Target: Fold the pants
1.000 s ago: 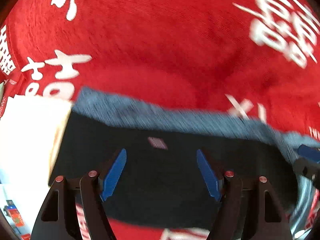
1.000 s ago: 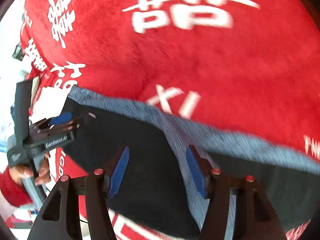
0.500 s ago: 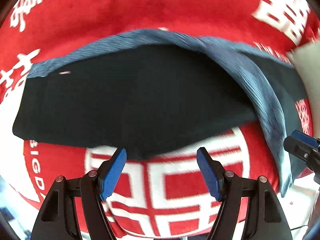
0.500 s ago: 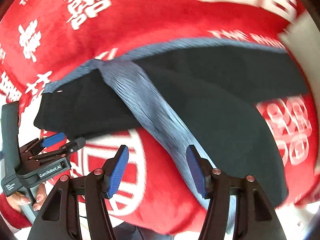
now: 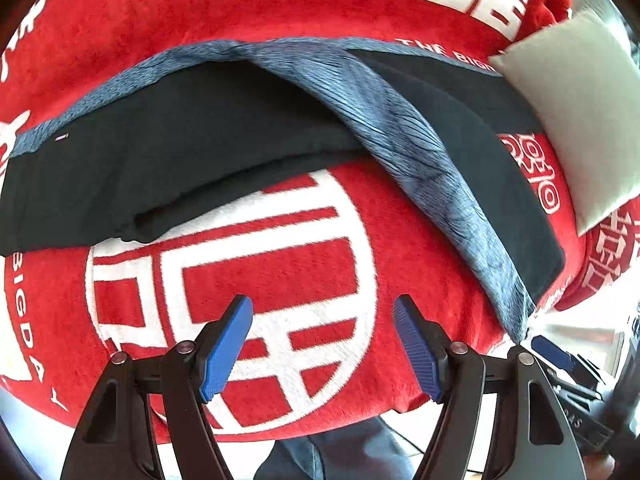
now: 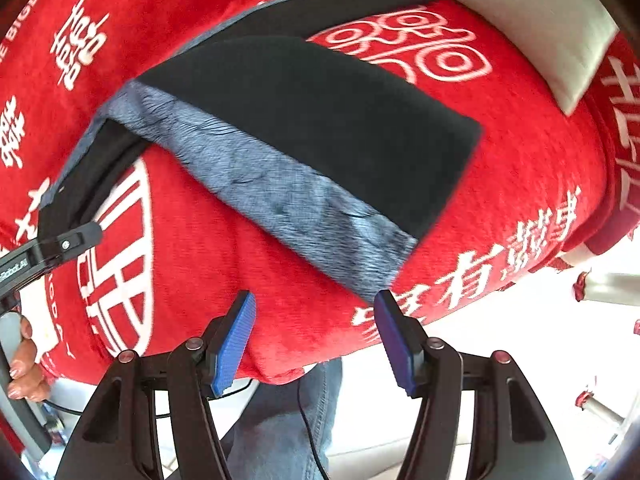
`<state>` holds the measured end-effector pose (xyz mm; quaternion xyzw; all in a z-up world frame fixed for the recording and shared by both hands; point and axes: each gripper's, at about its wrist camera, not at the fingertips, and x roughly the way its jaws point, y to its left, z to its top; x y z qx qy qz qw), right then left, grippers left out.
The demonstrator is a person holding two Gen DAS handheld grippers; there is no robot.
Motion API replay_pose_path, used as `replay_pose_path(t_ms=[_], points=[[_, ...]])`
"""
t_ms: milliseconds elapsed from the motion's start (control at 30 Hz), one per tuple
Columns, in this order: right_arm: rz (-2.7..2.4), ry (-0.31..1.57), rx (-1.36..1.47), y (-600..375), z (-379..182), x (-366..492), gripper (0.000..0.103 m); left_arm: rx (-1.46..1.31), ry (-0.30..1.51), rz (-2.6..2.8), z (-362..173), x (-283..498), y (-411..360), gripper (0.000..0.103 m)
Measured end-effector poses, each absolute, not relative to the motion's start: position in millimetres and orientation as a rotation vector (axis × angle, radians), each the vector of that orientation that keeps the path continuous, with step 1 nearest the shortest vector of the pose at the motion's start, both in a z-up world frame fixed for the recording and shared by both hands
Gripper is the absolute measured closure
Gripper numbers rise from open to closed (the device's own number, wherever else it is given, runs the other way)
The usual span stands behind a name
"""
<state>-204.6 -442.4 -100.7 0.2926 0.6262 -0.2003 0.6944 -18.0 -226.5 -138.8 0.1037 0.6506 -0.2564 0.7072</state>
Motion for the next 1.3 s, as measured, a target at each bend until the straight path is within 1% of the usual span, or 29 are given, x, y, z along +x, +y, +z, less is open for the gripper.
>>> replay_pose_path(t_ms=[200,333,400,467,567,800,833,867,900,933,967,1067,1300], points=[[-0.461,1.365,0.696,-461.3,-119.6,-218.7,0.038,0.26,1.429,-0.608,-136.3,-26.9,-248.7,0.029],[-0.377,1.357,0.771,-471.4,-133.4,-225.9,0.038,0.266,1.448,-0.614,-146.0,-27.6,-273.7,0.029],[-0.33,1.344,0.78,-471.9,-135.0,-227.2,0.04,0.256,1.455,-0.621,-149.0,-28.2,-284.5,0.029],[-0.276,1.335,0.779,-471.7,-134.6,-224.7,0.049,0.247,1.468,-0.621,-153.4,-26.9,-297.7,0.029],[-0.22,1.308,0.798,-473.6,-130.8,-223.0,0.049,0.222,1.502,-0.62,-159.1,-25.3,-309.2,0.029],[-0.161,1.289,0.894,-489.3,-143.0,-226.0,0.049,0.187,1.544,-0.626,-169.7,-22.1,-328.5,0.029],[-0.156,1.284,0.901,-489.2,-142.8,-225.6,0.052,0.177,1.556,-0.62,-172.4,-20.6,-330.5,0.029],[-0.153,1.28,0.91,-489.5,-143.2,-224.6,0.064,0.171,1.565,-0.614,-174.1,-19.3,-330.8,0.029],[-0.156,1.284,0.917,-488.3,-143.9,-222.6,0.074,0.163,1.577,-0.609,-176.6,-17.9,-332.2,0.029],[-0.159,1.296,0.921,-489.4,-144.7,-220.6,0.096,0.159,1.583,-0.606,-178.2,-17.0,-333.5,0.029],[-0.165,1.309,0.92,-490.8,-143.7,-217.5,0.099,0.154,1.589,-0.601,-179.4,-16.1,-334.9,0.029],[-0.148,1.284,0.931,-496.9,-130.4,-211.0,0.1,0.136,1.6,-0.606,-181.2,-13.6,-339.3,0.029],[-0.053,1.234,0.945,-509.8,-93.2,-196.6,0.1,0.054,1.652,-0.627,-183.8,-10.7,-345.8,0.03]])
